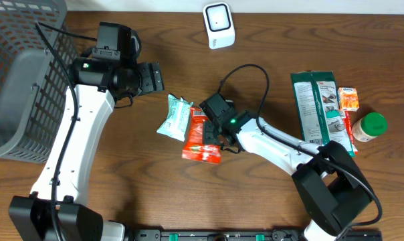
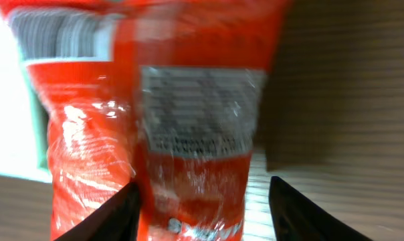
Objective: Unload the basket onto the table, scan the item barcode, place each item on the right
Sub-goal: 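Grasp the red candy bag and drag it right with the right gripper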
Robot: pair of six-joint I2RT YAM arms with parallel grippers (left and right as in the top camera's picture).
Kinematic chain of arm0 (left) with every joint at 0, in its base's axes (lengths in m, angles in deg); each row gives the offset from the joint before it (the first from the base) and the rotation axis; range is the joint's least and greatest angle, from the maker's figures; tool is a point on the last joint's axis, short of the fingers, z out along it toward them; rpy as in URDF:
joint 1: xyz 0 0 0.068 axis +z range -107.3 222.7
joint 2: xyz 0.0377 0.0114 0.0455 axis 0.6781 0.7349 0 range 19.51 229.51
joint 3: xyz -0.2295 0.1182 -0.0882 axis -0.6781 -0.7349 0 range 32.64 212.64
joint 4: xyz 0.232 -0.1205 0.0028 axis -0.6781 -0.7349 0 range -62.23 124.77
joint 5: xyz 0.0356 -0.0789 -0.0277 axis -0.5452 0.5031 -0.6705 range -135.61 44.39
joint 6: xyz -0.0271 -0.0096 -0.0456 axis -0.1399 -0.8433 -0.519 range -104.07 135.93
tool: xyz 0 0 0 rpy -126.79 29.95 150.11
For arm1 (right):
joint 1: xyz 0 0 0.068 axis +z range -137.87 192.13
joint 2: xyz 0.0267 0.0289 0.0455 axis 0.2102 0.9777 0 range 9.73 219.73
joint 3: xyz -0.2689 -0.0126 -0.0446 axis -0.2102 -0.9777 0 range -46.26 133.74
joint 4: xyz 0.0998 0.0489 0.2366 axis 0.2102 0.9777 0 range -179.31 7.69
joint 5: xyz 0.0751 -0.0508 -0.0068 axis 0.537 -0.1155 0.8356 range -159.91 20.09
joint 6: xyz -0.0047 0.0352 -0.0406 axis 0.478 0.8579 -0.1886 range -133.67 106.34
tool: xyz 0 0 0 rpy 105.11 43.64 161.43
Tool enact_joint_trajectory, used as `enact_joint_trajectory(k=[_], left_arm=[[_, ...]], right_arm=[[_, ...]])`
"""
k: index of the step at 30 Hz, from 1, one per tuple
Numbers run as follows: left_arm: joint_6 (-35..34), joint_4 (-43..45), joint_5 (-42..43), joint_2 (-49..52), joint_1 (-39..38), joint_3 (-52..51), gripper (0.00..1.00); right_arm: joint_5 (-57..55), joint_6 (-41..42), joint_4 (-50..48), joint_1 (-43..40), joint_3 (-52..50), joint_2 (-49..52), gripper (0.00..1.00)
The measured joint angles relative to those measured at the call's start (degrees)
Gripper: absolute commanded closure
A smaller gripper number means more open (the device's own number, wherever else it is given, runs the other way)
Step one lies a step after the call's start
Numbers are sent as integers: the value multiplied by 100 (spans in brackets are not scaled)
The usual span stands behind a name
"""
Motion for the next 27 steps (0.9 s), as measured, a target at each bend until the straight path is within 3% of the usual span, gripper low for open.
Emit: enact_joint_trajectory(k=[4,9,17,21,23,27], left_arm=[[0,0,0,0,0,0,11],[0,0,0,0,0,0,11],[0,0,0,0,0,0,11],[0,-2,0,0,0,0,11],[0,0,0,0,0,0,11],[0,-2,0,0,0,0,11]], right_arm=[[-793,-210,391,9,0,-87,40],[-1801,-1071,691,-55,2,-105,31],[-2747,-2009,868,-391,9,-103,32],[-2444,-2398,1200,-426,232,-98,49],[-2302,-2505,1283,-407,431,-98,52],[-2129,-2656,1303,-396,798,-160,85]])
